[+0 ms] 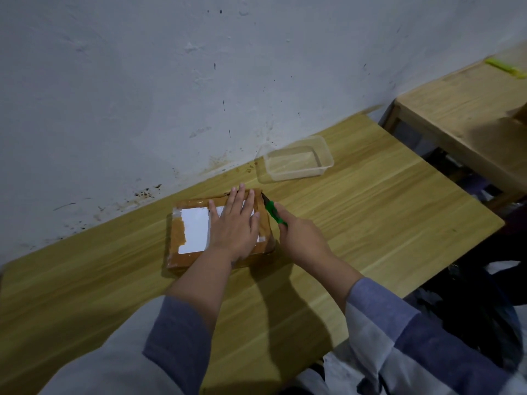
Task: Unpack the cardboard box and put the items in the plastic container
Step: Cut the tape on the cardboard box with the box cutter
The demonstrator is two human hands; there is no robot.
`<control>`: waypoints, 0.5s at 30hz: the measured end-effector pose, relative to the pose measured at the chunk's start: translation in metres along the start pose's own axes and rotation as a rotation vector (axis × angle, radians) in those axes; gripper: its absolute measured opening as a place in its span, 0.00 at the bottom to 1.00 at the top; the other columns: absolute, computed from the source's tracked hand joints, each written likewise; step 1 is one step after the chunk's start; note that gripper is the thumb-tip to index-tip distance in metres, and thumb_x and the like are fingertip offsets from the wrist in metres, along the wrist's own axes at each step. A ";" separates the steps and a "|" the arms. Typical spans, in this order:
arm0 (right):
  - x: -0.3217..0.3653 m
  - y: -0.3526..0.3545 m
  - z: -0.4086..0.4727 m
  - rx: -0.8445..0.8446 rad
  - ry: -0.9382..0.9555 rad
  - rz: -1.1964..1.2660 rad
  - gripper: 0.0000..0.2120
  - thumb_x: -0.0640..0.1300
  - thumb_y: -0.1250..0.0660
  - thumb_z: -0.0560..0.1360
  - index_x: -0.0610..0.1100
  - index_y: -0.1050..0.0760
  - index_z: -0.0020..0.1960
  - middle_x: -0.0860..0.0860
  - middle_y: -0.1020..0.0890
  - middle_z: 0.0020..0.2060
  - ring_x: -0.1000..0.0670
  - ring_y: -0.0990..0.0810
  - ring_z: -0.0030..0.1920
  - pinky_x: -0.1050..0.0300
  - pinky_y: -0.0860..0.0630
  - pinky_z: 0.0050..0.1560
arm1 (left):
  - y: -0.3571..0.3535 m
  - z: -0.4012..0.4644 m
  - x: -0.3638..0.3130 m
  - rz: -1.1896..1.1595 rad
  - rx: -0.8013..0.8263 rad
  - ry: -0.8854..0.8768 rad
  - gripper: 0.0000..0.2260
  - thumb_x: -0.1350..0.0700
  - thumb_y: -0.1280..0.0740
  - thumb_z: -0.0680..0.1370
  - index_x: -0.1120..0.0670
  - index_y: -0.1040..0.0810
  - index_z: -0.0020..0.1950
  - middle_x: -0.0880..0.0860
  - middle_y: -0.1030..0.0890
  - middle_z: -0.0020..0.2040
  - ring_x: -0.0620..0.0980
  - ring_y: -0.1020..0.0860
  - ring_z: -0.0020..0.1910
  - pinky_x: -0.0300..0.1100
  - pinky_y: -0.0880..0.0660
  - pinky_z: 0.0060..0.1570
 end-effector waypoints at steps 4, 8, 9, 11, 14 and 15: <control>-0.002 -0.003 -0.010 -0.009 0.012 -0.032 0.25 0.44 0.48 0.80 0.55 0.46 0.75 0.41 0.18 0.51 0.41 0.20 0.50 0.52 0.27 0.44 | 0.001 -0.001 -0.003 -0.001 -0.008 0.012 0.23 0.47 0.58 0.83 0.48 0.57 0.79 0.48 0.61 0.79 0.45 0.63 0.77 0.61 0.64 0.72; 0.004 -0.004 -0.007 -0.001 -0.019 -0.071 0.25 0.45 0.49 0.81 0.54 0.47 0.76 0.41 0.18 0.51 0.42 0.20 0.50 0.49 0.25 0.48 | 0.000 -0.001 -0.003 -0.017 0.014 0.012 0.24 0.48 0.58 0.83 0.49 0.58 0.79 0.48 0.62 0.78 0.45 0.64 0.77 0.61 0.64 0.73; 0.007 -0.005 -0.007 0.004 -0.025 -0.069 0.25 0.45 0.49 0.81 0.54 0.48 0.76 0.41 0.18 0.52 0.42 0.20 0.51 0.49 0.24 0.49 | 0.000 -0.001 -0.002 -0.019 0.016 0.013 0.24 0.48 0.58 0.83 0.49 0.58 0.79 0.48 0.63 0.78 0.45 0.64 0.76 0.61 0.64 0.73; 0.009 -0.007 -0.011 0.013 -0.032 -0.050 0.25 0.45 0.49 0.81 0.53 0.49 0.76 0.40 0.19 0.53 0.41 0.21 0.52 0.48 0.24 0.51 | 0.000 -0.002 -0.002 -0.016 0.012 0.019 0.24 0.48 0.59 0.83 0.49 0.57 0.79 0.48 0.63 0.78 0.45 0.64 0.76 0.61 0.64 0.72; 0.008 -0.006 -0.016 0.021 -0.040 -0.032 0.25 0.44 0.49 0.81 0.52 0.49 0.76 0.40 0.19 0.54 0.40 0.22 0.54 0.49 0.25 0.52 | 0.000 -0.002 -0.004 -0.019 0.008 0.020 0.24 0.48 0.59 0.83 0.49 0.57 0.79 0.48 0.63 0.78 0.45 0.64 0.76 0.61 0.64 0.72; 0.008 -0.005 -0.016 0.023 -0.048 -0.038 0.25 0.44 0.49 0.81 0.53 0.49 0.76 0.40 0.20 0.54 0.40 0.21 0.54 0.49 0.25 0.51 | 0.000 -0.001 -0.004 -0.024 0.008 0.018 0.24 0.48 0.59 0.83 0.49 0.57 0.79 0.48 0.63 0.78 0.45 0.64 0.76 0.61 0.64 0.72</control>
Point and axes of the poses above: each hand's wrist, its own z-axis towards the middle knuckle, its own y-axis out of the back of the hand, x = y × z, the point moved 2 cm from there along z, towards the middle knuckle
